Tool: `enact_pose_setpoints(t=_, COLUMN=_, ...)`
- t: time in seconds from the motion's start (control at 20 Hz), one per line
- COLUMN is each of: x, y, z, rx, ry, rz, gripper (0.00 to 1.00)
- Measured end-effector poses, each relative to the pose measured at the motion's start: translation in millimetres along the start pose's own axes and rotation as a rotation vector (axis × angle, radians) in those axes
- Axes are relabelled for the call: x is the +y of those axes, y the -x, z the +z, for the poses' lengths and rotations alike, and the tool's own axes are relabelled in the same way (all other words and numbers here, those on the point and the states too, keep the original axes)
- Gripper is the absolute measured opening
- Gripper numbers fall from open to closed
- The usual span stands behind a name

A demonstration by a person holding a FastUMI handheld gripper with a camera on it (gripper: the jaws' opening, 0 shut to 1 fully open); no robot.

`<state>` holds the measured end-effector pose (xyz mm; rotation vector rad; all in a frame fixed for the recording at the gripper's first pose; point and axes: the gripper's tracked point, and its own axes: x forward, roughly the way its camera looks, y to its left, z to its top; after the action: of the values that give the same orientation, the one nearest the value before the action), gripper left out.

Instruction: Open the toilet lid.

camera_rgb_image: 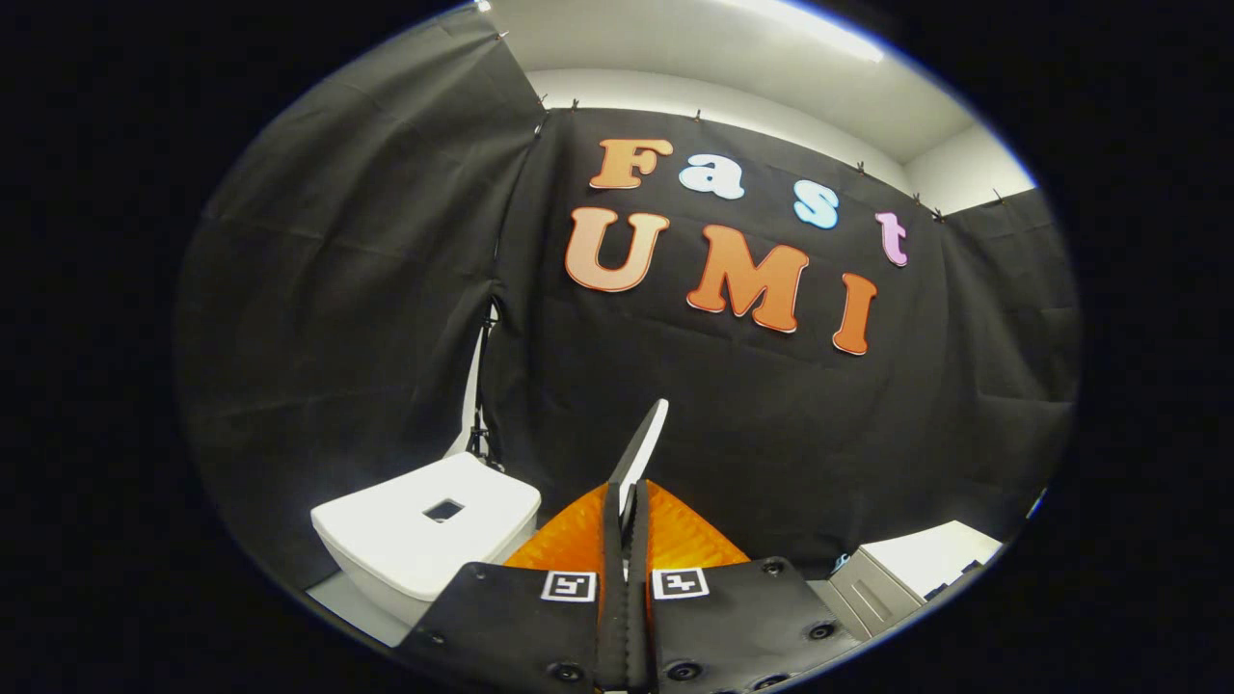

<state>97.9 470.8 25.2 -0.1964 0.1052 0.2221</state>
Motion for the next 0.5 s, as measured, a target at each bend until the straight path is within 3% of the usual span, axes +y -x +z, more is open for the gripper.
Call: enact_pose_setpoints(t=0.5, x=86, y=-8, z=23, rx=-0.039, ry=0.064, rz=0.076, gripper=0.08)
